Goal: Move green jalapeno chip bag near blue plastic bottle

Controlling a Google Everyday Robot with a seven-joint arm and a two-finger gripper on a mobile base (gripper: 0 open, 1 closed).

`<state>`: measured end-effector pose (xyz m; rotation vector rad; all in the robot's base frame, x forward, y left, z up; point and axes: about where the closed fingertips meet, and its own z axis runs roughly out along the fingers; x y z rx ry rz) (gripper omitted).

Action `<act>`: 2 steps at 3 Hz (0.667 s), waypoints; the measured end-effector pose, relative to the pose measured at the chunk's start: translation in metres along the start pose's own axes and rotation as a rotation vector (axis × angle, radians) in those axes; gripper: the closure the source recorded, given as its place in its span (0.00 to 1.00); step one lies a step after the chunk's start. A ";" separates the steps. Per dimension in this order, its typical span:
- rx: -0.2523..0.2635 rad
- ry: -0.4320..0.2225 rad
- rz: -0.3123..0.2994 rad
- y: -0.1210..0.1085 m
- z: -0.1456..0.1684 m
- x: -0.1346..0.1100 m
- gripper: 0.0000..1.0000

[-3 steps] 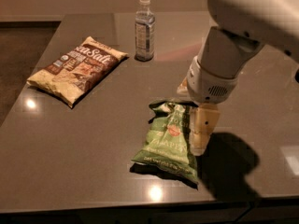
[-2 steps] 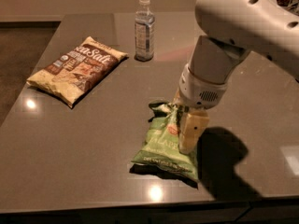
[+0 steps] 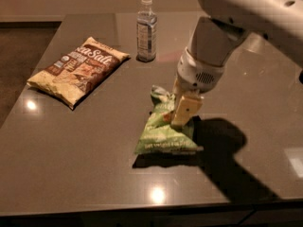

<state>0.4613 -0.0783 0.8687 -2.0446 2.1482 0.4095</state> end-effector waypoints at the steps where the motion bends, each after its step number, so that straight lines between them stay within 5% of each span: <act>1: 0.048 -0.035 0.081 -0.042 -0.026 -0.001 0.95; 2: 0.120 -0.057 0.179 -0.093 -0.055 0.005 1.00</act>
Offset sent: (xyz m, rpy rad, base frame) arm 0.1581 -0.0532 0.0760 0.0353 -0.1018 -0.3595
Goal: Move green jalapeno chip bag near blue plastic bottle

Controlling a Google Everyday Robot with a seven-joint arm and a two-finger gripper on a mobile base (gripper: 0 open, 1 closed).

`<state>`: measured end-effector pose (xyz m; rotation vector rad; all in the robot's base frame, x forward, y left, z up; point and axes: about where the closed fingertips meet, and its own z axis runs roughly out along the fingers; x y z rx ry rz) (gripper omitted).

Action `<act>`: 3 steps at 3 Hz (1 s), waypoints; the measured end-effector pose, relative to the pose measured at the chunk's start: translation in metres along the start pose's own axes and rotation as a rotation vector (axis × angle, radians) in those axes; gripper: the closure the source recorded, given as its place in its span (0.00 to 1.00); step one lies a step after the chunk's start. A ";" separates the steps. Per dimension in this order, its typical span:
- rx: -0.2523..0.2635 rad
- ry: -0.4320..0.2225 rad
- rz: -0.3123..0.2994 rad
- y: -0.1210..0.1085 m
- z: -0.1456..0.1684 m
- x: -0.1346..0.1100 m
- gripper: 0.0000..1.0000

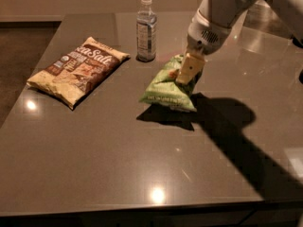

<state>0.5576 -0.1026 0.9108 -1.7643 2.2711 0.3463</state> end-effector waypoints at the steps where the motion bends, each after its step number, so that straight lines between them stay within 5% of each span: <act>1: 0.085 -0.028 0.119 -0.060 -0.016 -0.006 1.00; 2: 0.136 -0.063 0.202 -0.094 -0.019 -0.016 0.98; 3: 0.164 -0.070 0.259 -0.109 -0.012 -0.023 0.75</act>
Offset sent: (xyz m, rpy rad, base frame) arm 0.1134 -0.0273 0.0296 0.0420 -0.0566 -0.2983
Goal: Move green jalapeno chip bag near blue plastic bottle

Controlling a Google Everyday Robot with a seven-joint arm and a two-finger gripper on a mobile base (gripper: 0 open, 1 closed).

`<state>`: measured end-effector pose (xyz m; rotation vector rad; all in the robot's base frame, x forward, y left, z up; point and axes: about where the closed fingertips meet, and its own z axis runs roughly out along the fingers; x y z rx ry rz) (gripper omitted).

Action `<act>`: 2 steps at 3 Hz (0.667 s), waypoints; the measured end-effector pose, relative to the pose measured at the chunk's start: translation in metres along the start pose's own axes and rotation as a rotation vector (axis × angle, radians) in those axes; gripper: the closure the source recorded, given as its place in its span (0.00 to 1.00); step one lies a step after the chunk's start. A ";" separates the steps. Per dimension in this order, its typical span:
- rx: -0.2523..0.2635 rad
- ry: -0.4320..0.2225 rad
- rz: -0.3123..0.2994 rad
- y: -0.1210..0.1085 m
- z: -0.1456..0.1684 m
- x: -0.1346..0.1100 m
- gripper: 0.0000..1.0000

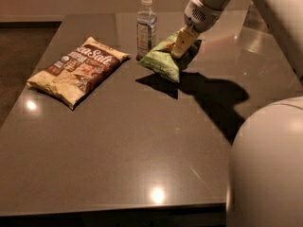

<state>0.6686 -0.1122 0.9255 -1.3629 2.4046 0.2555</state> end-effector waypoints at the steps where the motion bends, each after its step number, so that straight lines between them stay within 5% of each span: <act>1: 0.004 -0.007 0.016 -0.002 0.012 -0.011 0.52; 2: 0.005 0.016 0.005 -0.005 0.024 -0.011 0.28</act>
Offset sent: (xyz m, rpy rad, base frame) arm 0.0151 0.0103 -0.0243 -0.0512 0.0192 0.0065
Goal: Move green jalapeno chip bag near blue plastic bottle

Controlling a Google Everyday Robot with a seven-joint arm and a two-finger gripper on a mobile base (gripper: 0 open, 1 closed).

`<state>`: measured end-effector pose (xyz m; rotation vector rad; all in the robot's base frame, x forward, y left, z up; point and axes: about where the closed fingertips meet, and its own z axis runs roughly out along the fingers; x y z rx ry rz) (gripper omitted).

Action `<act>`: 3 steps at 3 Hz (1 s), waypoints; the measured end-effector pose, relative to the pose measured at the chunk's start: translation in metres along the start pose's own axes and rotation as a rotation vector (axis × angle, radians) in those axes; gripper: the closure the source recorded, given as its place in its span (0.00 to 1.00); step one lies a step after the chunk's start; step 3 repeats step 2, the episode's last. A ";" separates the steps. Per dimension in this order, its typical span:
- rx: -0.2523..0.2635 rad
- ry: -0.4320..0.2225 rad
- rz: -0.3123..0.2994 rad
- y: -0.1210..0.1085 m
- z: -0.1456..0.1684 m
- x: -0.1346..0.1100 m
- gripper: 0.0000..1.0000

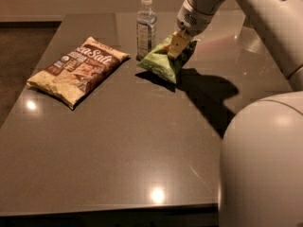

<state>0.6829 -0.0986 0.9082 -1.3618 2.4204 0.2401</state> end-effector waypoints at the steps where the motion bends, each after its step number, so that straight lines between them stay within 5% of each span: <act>1: 0.000 -0.005 0.000 -0.001 0.004 -0.002 0.00; 3: 0.000 -0.005 0.000 -0.001 0.005 -0.003 0.00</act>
Offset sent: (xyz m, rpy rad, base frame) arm 0.0019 0.0018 -0.0017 0.0029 -0.0020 0.0000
